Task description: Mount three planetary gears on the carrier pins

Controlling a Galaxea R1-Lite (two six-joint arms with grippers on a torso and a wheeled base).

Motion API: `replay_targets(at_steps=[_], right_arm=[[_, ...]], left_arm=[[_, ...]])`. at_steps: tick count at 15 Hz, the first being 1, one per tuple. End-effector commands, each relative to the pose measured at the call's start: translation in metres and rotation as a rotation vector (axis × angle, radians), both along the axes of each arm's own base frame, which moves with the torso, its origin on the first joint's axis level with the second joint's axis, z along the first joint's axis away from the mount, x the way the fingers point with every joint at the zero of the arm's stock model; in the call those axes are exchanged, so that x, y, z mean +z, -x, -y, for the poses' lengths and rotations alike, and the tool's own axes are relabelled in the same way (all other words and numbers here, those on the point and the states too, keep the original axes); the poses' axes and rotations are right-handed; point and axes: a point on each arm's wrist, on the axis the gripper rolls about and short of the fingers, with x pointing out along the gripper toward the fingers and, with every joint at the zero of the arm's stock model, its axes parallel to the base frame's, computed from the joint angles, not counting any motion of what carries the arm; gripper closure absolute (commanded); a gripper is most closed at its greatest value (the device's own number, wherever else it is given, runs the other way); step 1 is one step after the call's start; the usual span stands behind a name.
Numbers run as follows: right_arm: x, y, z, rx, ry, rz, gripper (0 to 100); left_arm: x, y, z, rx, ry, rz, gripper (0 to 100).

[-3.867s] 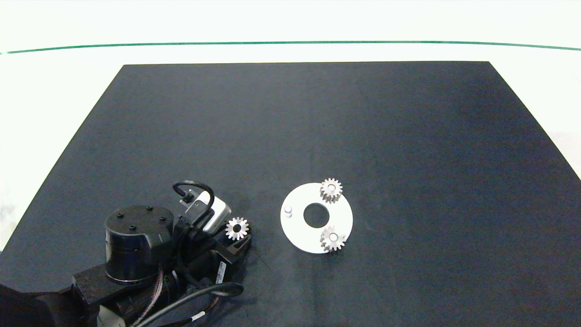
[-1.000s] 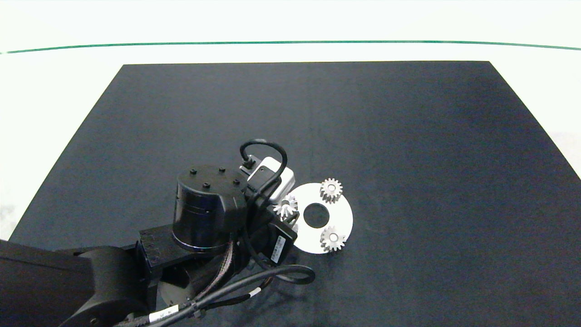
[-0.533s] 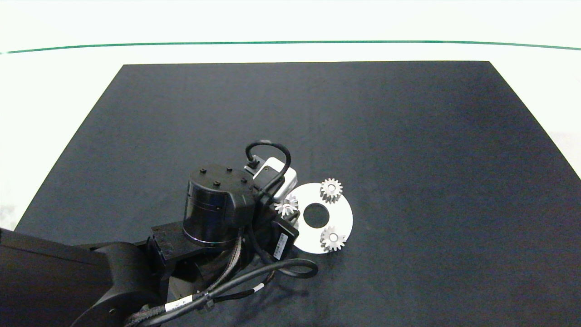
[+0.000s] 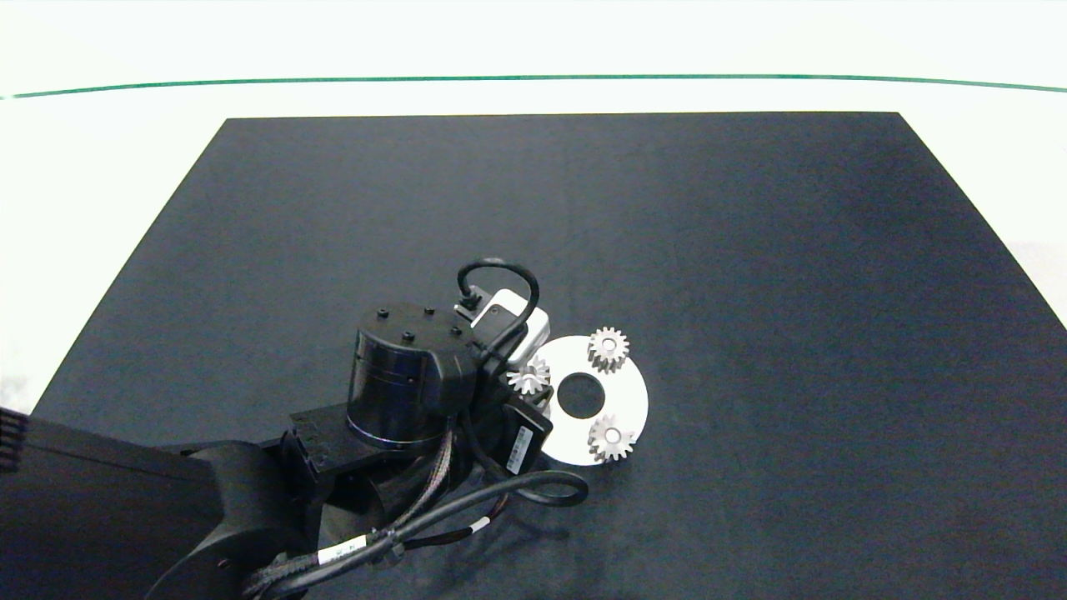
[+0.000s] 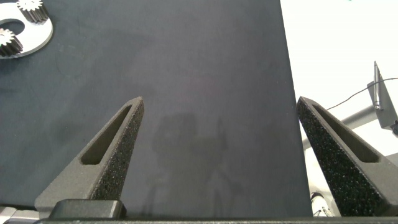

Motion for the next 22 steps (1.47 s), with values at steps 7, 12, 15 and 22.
replay_targets(at_steps=[7, 12, 15, 22], right_arm=[[0.0008, 0.0005, 0.0002, -0.002, 0.001, 0.000, 0], [0.0018, 0.0005, 0.0001, -0.003, 0.002, 0.002, 0], [0.0029, 0.0008, 0.0001, -0.002, 0.007, 0.001, 0], [0.0032, 0.0010, 0.0002, -0.002, 0.007, 0.003, 0]], left_arm=[[-0.0010, -0.0030, -0.0061, 0.023, -0.004, -0.001, 100], [-0.0007, -0.0034, -0.0056, 0.022, -0.002, 0.000, 100], [-0.0013, -0.0025, -0.0058, 0.020, -0.003, -0.001, 0], [0.0006, -0.0035, -0.0041, 0.019, 0.002, 0.004, 0]])
